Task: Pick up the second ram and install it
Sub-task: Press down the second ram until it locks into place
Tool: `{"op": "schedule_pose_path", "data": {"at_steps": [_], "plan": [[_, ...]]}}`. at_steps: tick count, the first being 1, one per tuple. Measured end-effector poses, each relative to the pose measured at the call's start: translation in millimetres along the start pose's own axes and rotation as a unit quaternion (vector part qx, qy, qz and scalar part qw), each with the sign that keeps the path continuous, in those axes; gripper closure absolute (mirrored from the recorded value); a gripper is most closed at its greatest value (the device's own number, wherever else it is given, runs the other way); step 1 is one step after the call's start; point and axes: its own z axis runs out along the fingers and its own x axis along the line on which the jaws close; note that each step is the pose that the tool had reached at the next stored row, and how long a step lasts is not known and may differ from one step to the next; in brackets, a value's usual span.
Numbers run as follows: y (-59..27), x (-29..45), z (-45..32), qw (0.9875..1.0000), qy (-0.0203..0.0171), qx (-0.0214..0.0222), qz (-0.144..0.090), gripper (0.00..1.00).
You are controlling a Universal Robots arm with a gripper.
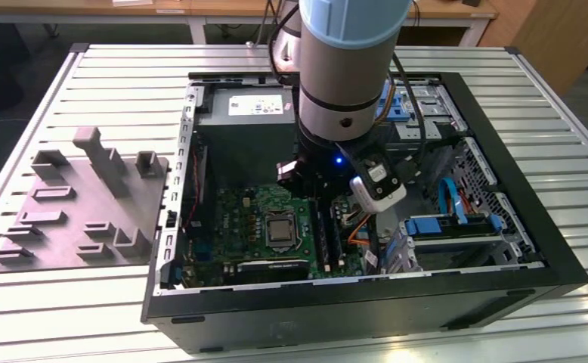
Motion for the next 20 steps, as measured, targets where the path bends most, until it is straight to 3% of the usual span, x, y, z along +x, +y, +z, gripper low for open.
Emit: {"op": "schedule_pose_path", "data": {"at_steps": [9,11,20], "plan": [[0.0,0.0,0.0,1.0,0.0,0.0001,0.0,0.82],[0.0,0.0,0.0,1.0,0.0,0.0002,0.0,0.9],[1.6,0.1,0.1,1.0,-0.0001,-0.0003,0.0,0.9]]}}
